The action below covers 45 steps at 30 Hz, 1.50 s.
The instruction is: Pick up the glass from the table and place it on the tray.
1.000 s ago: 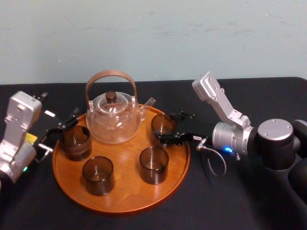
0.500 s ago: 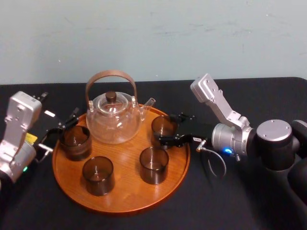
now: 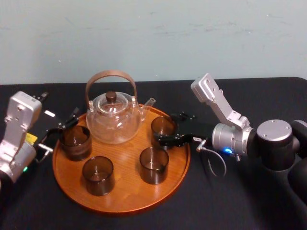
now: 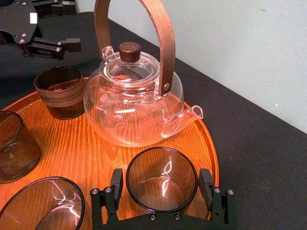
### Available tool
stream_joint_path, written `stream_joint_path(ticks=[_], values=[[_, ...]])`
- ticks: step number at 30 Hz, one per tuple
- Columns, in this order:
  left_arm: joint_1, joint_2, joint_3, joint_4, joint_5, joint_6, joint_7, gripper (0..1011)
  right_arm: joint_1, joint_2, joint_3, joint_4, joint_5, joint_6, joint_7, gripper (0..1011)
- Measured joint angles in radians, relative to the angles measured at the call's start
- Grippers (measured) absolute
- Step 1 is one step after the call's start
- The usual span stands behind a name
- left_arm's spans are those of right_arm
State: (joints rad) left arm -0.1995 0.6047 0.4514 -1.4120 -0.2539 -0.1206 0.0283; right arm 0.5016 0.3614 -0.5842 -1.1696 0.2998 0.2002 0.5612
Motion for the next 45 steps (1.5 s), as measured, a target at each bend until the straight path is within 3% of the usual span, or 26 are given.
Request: stream_joint_path(ticks=[17,35,40,45], values=[[0.0,0.0,0.0,0.0,0.0,0.0,0.0,1001,-0.013,0.01,0.014,-0.017,0.018,-0.001,0.012,1002],[0.0,0.0,0.0,0.0,0.0,0.0,0.0,1001,-0.158,0.158,0.089,-0.226,0.107,0.013,0.018,1002],[0.0,0.0,0.0,0.0,0.0,0.0,0.0,1001,-0.209,0.205,0.124,-0.295,0.135,-0.002,0.0,1002],[0.0,0.0,0.0,0.0,0.0,0.0,0.0,1001,-0.255,0.229,0.162,-0.343,0.149,-0.025,-0.041,1002]])
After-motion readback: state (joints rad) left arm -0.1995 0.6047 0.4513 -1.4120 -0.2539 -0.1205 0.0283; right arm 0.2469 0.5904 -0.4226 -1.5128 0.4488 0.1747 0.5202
